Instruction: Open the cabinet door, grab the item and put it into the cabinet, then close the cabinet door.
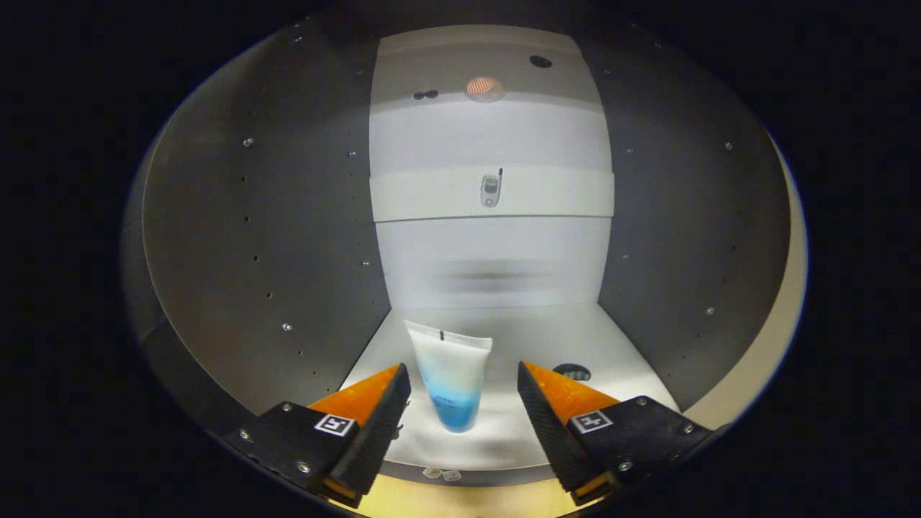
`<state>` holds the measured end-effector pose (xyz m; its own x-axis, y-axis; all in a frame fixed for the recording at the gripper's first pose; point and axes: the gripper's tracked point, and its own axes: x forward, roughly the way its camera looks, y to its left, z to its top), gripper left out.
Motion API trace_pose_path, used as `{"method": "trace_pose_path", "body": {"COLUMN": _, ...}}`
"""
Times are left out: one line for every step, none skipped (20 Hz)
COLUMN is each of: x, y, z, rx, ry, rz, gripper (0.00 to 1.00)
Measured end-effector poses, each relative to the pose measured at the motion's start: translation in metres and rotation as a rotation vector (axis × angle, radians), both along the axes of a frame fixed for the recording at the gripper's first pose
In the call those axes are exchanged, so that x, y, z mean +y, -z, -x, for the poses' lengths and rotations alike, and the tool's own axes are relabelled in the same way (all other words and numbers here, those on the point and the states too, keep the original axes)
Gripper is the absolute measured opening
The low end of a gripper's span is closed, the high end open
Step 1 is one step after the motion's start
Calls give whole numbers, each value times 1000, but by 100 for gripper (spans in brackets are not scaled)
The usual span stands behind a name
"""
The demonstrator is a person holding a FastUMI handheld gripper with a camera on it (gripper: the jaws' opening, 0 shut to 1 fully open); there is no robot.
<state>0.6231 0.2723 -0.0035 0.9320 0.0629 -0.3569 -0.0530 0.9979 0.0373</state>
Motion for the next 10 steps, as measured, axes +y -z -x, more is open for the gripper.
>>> {"method": "trace_pose_path", "body": {"x": 1, "y": -10, "z": 9, "rx": -32, "ry": -7, "rz": 10, "gripper": 94}}
{"method": "trace_pose_path", "body": {"x": 2, "y": -17, "z": 18, "rx": -54, "ry": -18, "rz": 17, "gripper": 94}}
{"method": "trace_pose_path", "body": {"x": 1, "y": -25, "z": 29, "rx": -84, "ry": -26, "rz": 30, "gripper": 94}}
{"method": "trace_pose_path", "body": {"x": -1, "y": -34, "z": 42, "rx": -115, "ry": -29, "rz": 38, "gripper": 95}}
{"method": "trace_pose_path", "body": {"x": 0, "y": -42, "z": 56, "rx": -143, "ry": -37, "rz": 39, "gripper": 94}}
{"method": "trace_pose_path", "body": {"x": 0, "y": -50, "z": 69, "rx": -166, "ry": -44, "rz": 37, "gripper": 94}}
{"method": "trace_pose_path", "body": {"x": -1, "y": -56, "z": 84, "rx": -188, "ry": -50, "rz": 32, "gripper": 94}}
{"method": "trace_pose_path", "body": {"x": -2, "y": -61, "z": 100, "rx": -203, "ry": -59, "rz": 26, "gripper": 94}}
{"method": "trace_pose_path", "body": {"x": -4, "y": -67, "z": 118, "rx": -218, "ry": -60, "rz": 18, "gripper": 94}}
{"method": "trace_pose_path", "body": {"x": -7, "y": -71, "z": 133, "rx": -230, "ry": -58, "rz": 7, "gripper": 94}}
